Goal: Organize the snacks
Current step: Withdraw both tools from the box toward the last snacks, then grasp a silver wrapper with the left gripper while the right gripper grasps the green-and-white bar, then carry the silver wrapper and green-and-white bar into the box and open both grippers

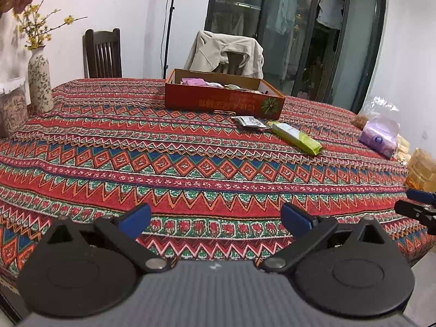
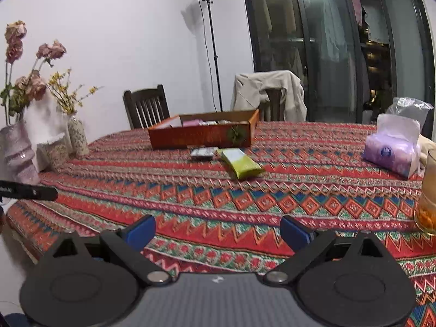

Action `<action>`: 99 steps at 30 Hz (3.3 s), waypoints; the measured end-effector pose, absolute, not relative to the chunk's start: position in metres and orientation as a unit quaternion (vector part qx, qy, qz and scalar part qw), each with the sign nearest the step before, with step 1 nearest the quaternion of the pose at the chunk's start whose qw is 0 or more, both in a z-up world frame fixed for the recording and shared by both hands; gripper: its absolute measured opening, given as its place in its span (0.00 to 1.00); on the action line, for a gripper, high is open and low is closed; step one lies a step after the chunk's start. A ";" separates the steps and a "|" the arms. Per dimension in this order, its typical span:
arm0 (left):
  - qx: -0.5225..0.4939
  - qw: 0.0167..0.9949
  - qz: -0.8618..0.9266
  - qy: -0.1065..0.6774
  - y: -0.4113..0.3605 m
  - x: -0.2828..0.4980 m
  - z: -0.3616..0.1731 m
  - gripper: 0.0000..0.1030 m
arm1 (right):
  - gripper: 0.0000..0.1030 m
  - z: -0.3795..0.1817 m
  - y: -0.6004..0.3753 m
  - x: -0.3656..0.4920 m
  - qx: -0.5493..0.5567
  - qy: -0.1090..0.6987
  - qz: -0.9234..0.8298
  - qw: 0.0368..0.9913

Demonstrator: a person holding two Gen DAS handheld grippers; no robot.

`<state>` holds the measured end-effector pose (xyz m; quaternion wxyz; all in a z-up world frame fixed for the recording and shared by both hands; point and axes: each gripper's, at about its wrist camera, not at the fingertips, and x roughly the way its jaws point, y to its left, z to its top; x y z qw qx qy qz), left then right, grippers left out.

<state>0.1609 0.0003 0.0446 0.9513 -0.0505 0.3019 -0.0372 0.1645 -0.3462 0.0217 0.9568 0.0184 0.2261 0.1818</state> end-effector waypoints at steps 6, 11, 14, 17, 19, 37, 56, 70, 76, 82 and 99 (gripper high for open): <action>-0.048 0.945 -0.039 0.321 -0.008 0.186 0.036 1.00 | 0.95 0.018 -0.351 0.183 0.029 0.232 0.179 0.956; -0.056 0.942 -0.050 0.328 -0.018 0.228 0.031 1.00 | 0.95 0.021 -0.343 0.222 0.008 0.240 0.189 0.952; -0.064 0.941 -0.046 0.328 -0.027 0.265 0.028 1.00 | 0.93 0.022 -0.334 0.258 -0.011 0.245 0.202 0.948; -0.066 0.940 -0.053 0.331 -0.038 0.305 0.023 1.00 | 0.93 0.021 -0.324 0.296 -0.037 0.252 0.208 0.945; -0.065 0.940 -0.059 0.329 -0.044 0.333 0.022 1.00 | 0.92 0.019 -0.317 0.325 -0.042 0.264 0.216 0.939; 0.005 0.935 -0.058 0.350 -0.117 0.518 -0.021 0.70 | 0.39 -0.014 -0.315 0.491 -0.040 0.319 0.165 0.932; -0.020 0.960 -0.045 0.277 -0.061 0.358 0.030 0.42 | 0.37 -0.017 -0.314 0.481 -0.057 0.317 0.181 0.929; -0.064 0.956 -0.060 0.280 0.013 0.251 0.025 0.42 | 0.36 0.002 -0.265 0.319 -0.005 0.308 0.207 0.928; -0.084 0.954 -0.077 0.278 0.036 0.246 0.022 0.42 | 0.36 0.007 -0.252 0.261 0.005 0.311 0.183 0.933; -0.084 0.956 -0.125 0.253 0.058 0.274 0.053 0.42 | 0.36 0.024 -0.242 0.267 -0.002 0.298 0.176 0.938; -0.036 0.956 -0.086 0.279 0.073 0.581 0.085 0.43 | 0.36 0.096 -0.228 0.589 0.109 0.282 0.154 0.941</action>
